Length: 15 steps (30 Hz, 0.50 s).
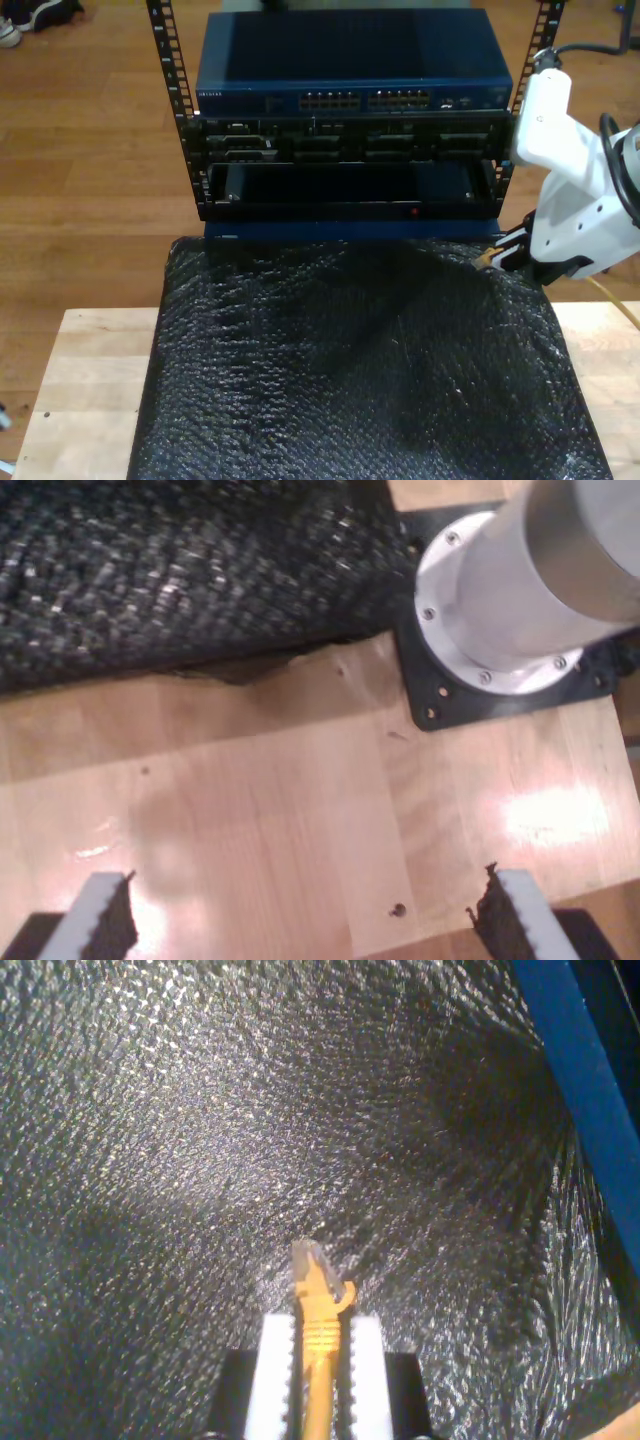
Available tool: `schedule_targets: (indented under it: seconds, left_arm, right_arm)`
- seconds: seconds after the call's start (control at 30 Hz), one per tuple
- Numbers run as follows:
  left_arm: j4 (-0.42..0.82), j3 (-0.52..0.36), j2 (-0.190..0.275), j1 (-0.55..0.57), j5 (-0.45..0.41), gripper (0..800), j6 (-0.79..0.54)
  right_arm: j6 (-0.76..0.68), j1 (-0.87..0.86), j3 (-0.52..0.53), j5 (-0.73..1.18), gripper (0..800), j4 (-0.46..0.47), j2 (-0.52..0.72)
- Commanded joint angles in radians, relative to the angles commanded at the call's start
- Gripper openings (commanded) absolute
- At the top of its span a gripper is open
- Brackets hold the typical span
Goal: Grab the cable and plug it in
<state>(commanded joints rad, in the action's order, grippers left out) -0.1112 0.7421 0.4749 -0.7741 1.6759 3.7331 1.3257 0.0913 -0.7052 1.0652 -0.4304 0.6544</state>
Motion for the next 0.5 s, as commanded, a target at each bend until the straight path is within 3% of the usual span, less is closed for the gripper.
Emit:
schedule_targets:
  seconds: [0.17,0.5]
  left_arm:
    - [0.071,-0.029,0.051,-0.046,0.041,799,-0.068]
    - [0.089,-0.075,0.054,-0.23,0.078,799,-0.242]
  right_arm:
    - [0.0,-0.002,0.0,0.0,0,0.0,0.0]
    - [0.0,-0.005,0.008,0.0,0,0.002,0.002]
